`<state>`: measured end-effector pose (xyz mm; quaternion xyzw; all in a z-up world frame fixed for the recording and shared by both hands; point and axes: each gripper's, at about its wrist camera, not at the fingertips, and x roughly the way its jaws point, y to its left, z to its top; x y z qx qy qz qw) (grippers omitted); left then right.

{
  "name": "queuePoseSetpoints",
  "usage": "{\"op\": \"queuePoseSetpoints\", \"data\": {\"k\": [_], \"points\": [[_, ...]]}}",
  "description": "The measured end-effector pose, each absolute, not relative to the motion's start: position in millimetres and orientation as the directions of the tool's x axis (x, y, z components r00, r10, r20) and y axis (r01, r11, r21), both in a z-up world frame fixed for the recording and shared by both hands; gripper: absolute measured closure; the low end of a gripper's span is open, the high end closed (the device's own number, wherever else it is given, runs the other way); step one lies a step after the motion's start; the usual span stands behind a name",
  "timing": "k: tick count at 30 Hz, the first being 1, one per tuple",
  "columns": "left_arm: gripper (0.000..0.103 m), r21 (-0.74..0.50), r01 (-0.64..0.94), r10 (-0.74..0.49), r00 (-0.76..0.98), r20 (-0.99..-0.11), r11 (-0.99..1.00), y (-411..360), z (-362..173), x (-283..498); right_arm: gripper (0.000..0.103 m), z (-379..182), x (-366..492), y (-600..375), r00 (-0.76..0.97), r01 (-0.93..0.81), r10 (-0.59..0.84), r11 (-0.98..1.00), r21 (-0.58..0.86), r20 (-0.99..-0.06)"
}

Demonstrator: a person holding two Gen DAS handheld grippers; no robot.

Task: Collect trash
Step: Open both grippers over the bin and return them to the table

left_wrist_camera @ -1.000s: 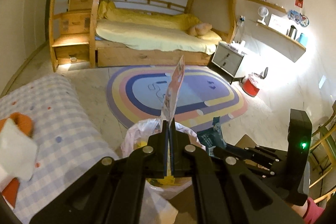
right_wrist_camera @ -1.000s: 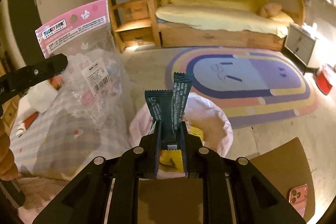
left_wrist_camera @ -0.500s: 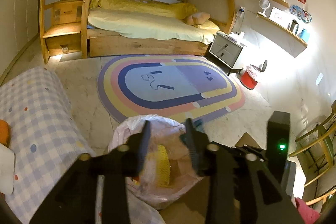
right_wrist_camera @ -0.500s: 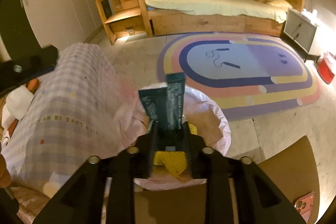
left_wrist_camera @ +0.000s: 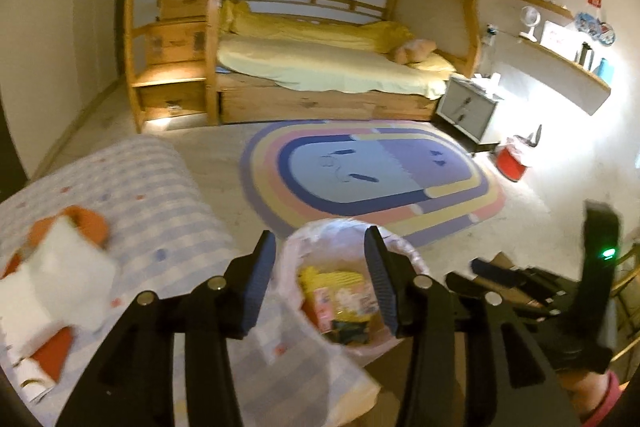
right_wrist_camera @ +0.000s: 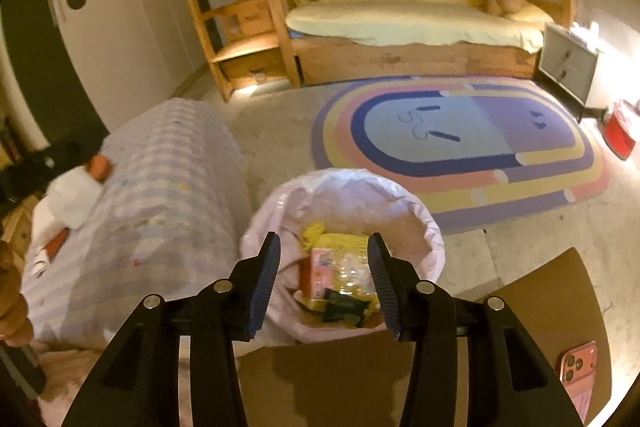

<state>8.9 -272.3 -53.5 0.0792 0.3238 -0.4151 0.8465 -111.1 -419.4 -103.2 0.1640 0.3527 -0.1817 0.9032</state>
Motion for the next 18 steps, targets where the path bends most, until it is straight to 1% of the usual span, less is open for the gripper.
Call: {"op": "queuePoseSetpoints", "data": {"k": [4, 7, 12, 18], "points": [[0.057, -0.111, 0.722, -0.622, 0.494, -0.608, 0.683, -238.3, -44.7, 3.0, 0.056, -86.3, -111.6, -390.7, 0.714, 0.385, -0.180, 0.908, 0.166, -0.676], [0.052, -0.094, 0.690, -0.593, 0.535, -0.601, 0.718, -209.0, -38.5, -1.1, 0.056, -75.5, -106.2, -367.0, 0.731, 0.334, -0.148, 0.929, 0.159, -0.666], [0.051, -0.098, 0.614, -0.540, 0.594, -0.596, 0.783, -150.4, -28.6, 1.2, 0.056, -61.9, -90.5, -324.4, 0.750, 0.241, -0.092, 0.960, 0.141, -0.655], [0.048, -0.073, 0.467, -0.417, 0.695, -0.586, 0.881, -74.3, -21.7, 17.4, 0.056, -55.3, -70.7, -280.3, 0.759, 0.151, -0.037, 0.981, 0.120, -0.650]]}}
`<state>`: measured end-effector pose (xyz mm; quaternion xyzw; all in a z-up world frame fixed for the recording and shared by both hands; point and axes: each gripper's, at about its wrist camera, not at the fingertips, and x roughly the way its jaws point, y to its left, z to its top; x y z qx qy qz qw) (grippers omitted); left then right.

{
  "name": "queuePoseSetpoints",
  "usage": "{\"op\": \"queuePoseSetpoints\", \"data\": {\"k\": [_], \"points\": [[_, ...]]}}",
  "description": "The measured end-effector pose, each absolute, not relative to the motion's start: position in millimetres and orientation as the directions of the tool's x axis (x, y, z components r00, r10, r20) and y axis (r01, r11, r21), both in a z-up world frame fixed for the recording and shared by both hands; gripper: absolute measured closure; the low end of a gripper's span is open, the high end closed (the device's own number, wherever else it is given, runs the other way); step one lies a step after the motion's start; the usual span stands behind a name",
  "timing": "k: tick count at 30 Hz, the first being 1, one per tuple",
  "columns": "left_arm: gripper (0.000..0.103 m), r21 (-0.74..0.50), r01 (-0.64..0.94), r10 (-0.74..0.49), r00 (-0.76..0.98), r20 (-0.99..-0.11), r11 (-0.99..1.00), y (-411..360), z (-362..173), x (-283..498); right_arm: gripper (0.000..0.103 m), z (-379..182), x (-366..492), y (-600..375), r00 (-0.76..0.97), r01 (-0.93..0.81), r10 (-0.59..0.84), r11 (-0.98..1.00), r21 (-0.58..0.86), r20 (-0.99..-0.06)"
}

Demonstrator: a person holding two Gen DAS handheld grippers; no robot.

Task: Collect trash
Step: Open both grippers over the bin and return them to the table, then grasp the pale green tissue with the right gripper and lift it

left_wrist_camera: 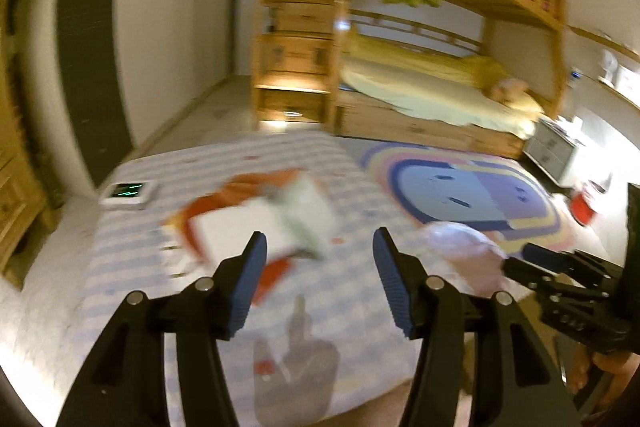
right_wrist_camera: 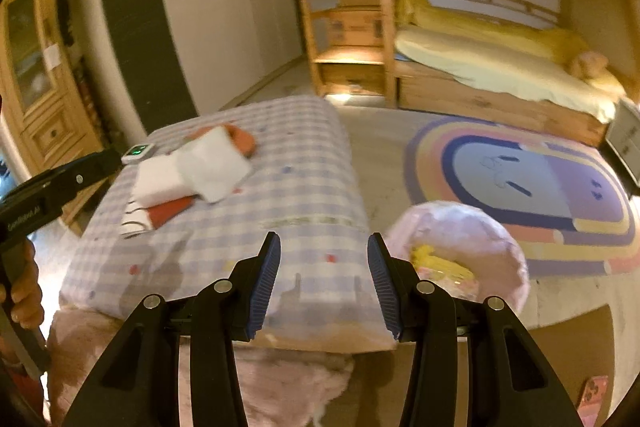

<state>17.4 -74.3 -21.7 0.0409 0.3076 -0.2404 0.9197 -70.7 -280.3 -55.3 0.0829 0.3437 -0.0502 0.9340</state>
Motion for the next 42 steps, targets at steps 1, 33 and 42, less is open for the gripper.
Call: {"op": "queuePoseSetpoints", "data": {"k": [1, 33, 42], "points": [[0.047, -0.068, 0.445, -0.397, 0.708, -0.584, 0.893, -63.0, -22.5, 20.6, 0.056, -54.7, -67.5, -274.7, 0.760, 0.140, -0.030, 0.983, 0.117, -0.650], [0.044, 0.028, 0.231, -0.165, 0.770, -0.616, 0.972, 0.4, -68.9, 111.5, 0.037, -85.6, 100.3, -160.7, 0.738, -0.050, 0.043, 0.999, 0.009, -0.673], [0.044, 0.015, 0.281, -0.207, 0.741, -0.639, 0.960, -1.7, -75.1, 110.2, 0.081, -92.5, 88.8, -180.4, 0.722, -0.011, 0.044, 0.999, 0.051, -0.691]]}}
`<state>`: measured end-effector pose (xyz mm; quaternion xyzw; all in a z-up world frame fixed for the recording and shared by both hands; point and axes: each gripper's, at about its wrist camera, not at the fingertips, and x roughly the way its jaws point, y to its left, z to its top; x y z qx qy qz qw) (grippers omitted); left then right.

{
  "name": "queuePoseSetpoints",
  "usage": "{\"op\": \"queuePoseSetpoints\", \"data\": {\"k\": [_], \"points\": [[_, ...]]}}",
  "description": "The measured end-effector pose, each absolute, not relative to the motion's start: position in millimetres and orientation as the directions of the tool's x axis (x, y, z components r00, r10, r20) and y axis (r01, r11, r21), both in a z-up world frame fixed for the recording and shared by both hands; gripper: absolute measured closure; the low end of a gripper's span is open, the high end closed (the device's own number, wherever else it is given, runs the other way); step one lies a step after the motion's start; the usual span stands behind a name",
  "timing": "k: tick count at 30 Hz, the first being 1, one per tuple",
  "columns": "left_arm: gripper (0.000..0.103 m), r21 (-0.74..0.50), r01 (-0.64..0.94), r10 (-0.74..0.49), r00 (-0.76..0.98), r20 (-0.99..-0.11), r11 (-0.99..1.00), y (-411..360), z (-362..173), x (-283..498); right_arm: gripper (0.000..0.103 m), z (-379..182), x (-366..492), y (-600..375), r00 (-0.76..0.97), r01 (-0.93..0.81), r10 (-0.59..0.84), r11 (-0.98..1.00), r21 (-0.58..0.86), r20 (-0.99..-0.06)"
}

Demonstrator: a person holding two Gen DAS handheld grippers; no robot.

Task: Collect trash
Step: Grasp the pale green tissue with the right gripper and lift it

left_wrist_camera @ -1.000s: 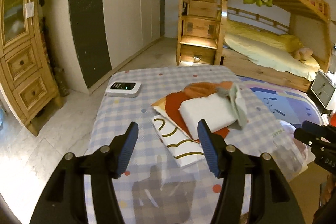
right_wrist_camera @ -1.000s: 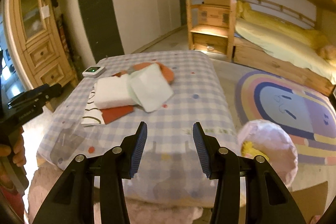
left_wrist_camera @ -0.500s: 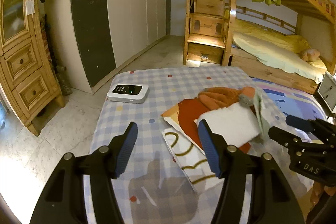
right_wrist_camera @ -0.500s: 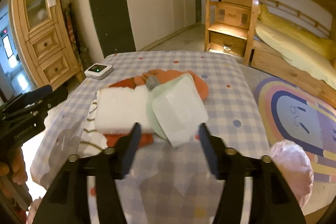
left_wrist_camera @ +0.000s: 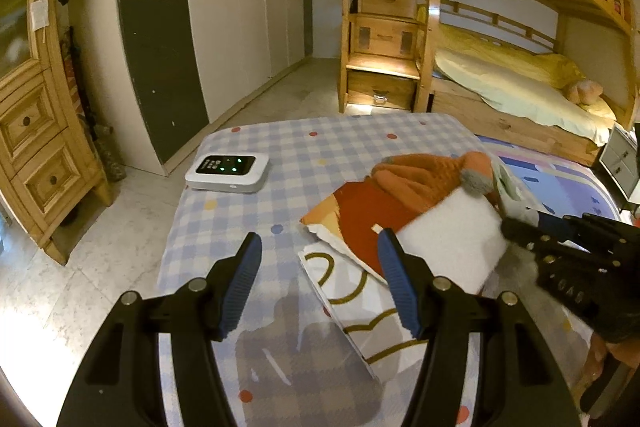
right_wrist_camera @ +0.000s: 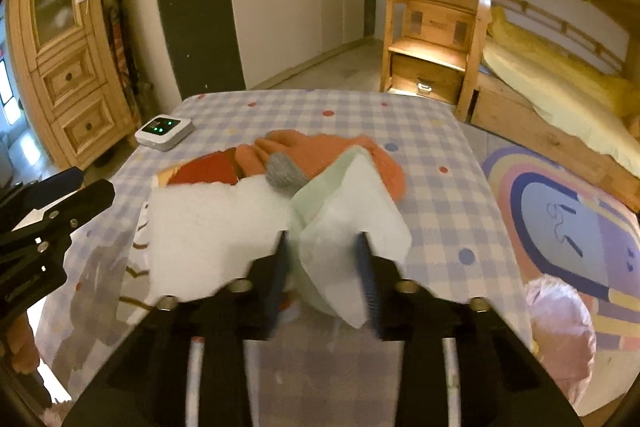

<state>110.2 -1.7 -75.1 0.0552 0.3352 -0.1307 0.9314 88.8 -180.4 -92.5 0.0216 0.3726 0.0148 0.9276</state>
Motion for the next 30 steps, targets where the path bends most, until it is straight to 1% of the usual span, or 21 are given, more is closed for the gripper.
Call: {"op": "queuePoseSetpoints", "data": {"k": [4, 7, 10, 15, 16, 18, 21, 22, 23, 25, 27, 29, 30], "points": [[0.044, 0.001, 0.310, -0.238, 0.731, -0.639, 0.951, -5.7, -72.3, 105.7, 0.092, -88.2, 71.0, -190.6, 0.731, -0.021, 0.058, 0.998, 0.063, -0.680], [0.044, -0.001, 0.345, -0.267, 0.727, -0.632, 0.939, -13.2, -69.9, 101.4, 0.097, -83.5, 57.3, -197.3, 0.743, -0.020, 0.058, 0.998, 0.065, -0.667], [0.044, -0.014, 0.383, -0.304, 0.710, -0.635, 0.923, -20.7, -72.1, 99.5, 0.097, -76.5, 43.4, -204.9, 0.757, -0.008, 0.059, 0.997, 0.081, -0.651], [0.044, -0.063, 0.408, -0.340, 0.656, -0.674, 0.911, -32.3, -82.5, 107.7, 0.097, -71.0, 33.8, -215.5, 0.765, 0.000, 0.071, 0.994, 0.111, -0.640], [0.045, -0.073, 0.409, -0.344, 0.645, -0.682, 0.910, -34.8, -84.7, 109.6, 0.097, -71.2, 33.7, -216.8, 0.765, 0.001, 0.072, 0.994, 0.114, -0.640], [0.050, -0.087, 0.412, -0.348, 0.618, -0.705, 0.907, -39.8, -90.6, 115.4, 0.097, -71.9, 33.8, -218.1, 0.764, 0.002, 0.075, 0.993, 0.119, -0.640], [0.053, -0.111, 0.415, -0.357, 0.579, -0.733, 0.903, -46.8, -98.6, 123.7, 0.097, -73.7, 34.8, -220.1, 0.762, 0.001, 0.083, 0.992, 0.129, -0.642], [0.058, -0.117, 0.418, -0.361, 0.574, -0.735, 0.901, -48.0, -99.7, 124.3, 0.097, -74.2, 33.8, -220.9, 0.762, 0.001, 0.084, 0.991, 0.131, -0.642], [0.065, -0.124, 0.425, -0.369, 0.565, -0.738, 0.897, -50.3, -101.0, 125.8, 0.097, -74.8, 33.3, -222.4, 0.761, 0.001, 0.087, 0.991, 0.134, -0.643], [0.075, -0.140, 0.438, -0.387, 0.549, -0.741, 0.888, -51.6, -103.1, 127.4, 0.097, -76.3, 33.1, -223.5, 0.758, 0.003, 0.092, 0.990, 0.144, -0.645], [0.079, -0.130, 0.444, -0.385, 0.551, -0.741, 0.887, -54.0, -103.0, 126.3, 0.097, -76.7, 31.6, -225.1, 0.758, 0.005, 0.095, 0.988, 0.152, -0.645], [0.091, -0.111, 0.445, -0.375, 0.565, -0.735, 0.888, -55.1, -101.3, 123.1, 0.097, -76.3, 29.0, -226.5, 0.759, 0.006, 0.097, 0.988, 0.156, -0.644], [0.095, -0.111, 0.444, -0.377, 0.573, -0.728, 0.889, -53.6, -98.0, 120.2, 0.097, -75.4, 27.0, -227.0, 0.761, 0.007, 0.098, 0.987, 0.159, -0.642]]}}
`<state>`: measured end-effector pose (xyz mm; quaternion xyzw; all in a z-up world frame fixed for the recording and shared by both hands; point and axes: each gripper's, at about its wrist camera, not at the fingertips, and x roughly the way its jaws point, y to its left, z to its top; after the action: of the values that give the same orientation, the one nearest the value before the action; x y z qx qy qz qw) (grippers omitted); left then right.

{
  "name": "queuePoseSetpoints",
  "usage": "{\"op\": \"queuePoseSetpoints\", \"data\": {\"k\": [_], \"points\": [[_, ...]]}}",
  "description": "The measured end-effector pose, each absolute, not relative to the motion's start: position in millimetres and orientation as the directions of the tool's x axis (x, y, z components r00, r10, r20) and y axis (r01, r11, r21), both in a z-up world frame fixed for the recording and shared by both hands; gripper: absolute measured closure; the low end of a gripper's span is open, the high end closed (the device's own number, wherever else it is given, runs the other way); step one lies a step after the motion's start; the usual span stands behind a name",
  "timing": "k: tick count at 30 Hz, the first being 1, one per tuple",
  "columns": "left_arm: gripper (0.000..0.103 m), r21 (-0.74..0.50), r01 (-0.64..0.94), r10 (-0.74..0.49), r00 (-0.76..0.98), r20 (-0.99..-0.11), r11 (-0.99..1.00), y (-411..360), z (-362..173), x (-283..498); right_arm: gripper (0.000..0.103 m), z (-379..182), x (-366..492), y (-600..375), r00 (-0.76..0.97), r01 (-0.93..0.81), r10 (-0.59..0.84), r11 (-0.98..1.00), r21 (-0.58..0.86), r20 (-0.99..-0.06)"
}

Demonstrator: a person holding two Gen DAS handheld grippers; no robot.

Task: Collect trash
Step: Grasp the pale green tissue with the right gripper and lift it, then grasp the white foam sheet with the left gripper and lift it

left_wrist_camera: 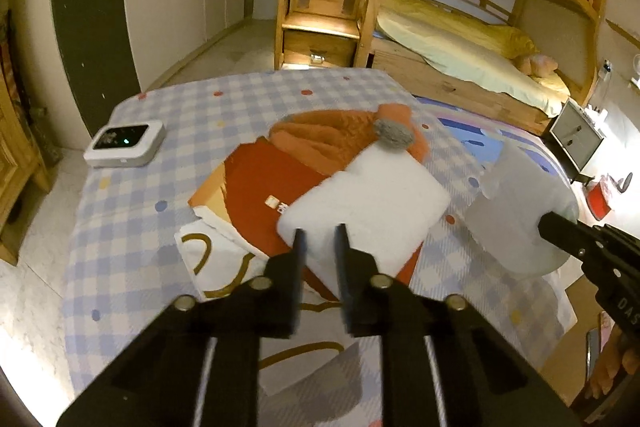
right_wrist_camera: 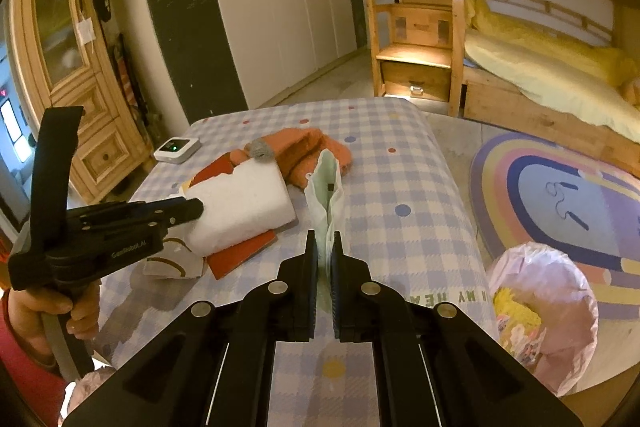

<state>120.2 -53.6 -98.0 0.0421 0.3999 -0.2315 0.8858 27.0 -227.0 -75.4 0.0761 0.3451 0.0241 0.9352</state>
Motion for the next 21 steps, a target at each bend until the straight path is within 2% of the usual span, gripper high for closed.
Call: {"op": "queuePoseSetpoints", "data": {"k": [3, 10, 12, 13, 14, 15, 21], "points": [[0.101, -0.122, 0.441, -0.390, 0.593, -0.704, 0.889, -47.7, -87.5, 109.4, 0.097, -70.1, 19.5, -228.4, 0.769, 0.008, 0.102, 0.986, 0.169, -0.631], [0.101, -0.113, 0.443, -0.393, 0.616, -0.682, 0.890, -29.8, -65.4, 68.8, 0.097, -55.4, -6.2, -230.3, 0.793, -0.001, 0.114, 0.983, 0.186, -0.599], [0.095, -0.104, 0.441, -0.380, 0.604, -0.701, 0.892, -25.7, -69.3, 57.8, 0.097, -54.3, -11.7, -230.5, 0.794, -0.003, 0.117, 0.982, 0.188, -0.596], [0.079, -0.097, 0.440, -0.372, 0.599, -0.710, 0.893, -24.4, -71.9, 54.0, 0.097, -54.4, -14.6, -230.4, 0.793, -0.003, 0.119, 0.982, 0.191, -0.597], [0.057, -0.088, 0.439, -0.364, 0.598, -0.714, 0.894, -22.7, -74.6, 49.4, 0.097, -54.3, -15.6, -229.9, 0.792, -0.003, 0.120, 0.981, 0.192, -0.598], [0.051, -0.078, 0.436, -0.355, 0.603, -0.714, 0.897, -20.3, -77.7, 43.7, 0.097, -55.0, -17.8, -229.4, 0.790, -0.002, 0.120, 0.981, 0.193, -0.601], [0.050, -0.129, 0.420, -0.368, 0.558, -0.744, 0.898, -18.2, -93.9, 36.2, 0.097, -57.9, -26.1, -228.1, 0.782, 0.000, 0.119, 0.982, 0.191, -0.612]]}}
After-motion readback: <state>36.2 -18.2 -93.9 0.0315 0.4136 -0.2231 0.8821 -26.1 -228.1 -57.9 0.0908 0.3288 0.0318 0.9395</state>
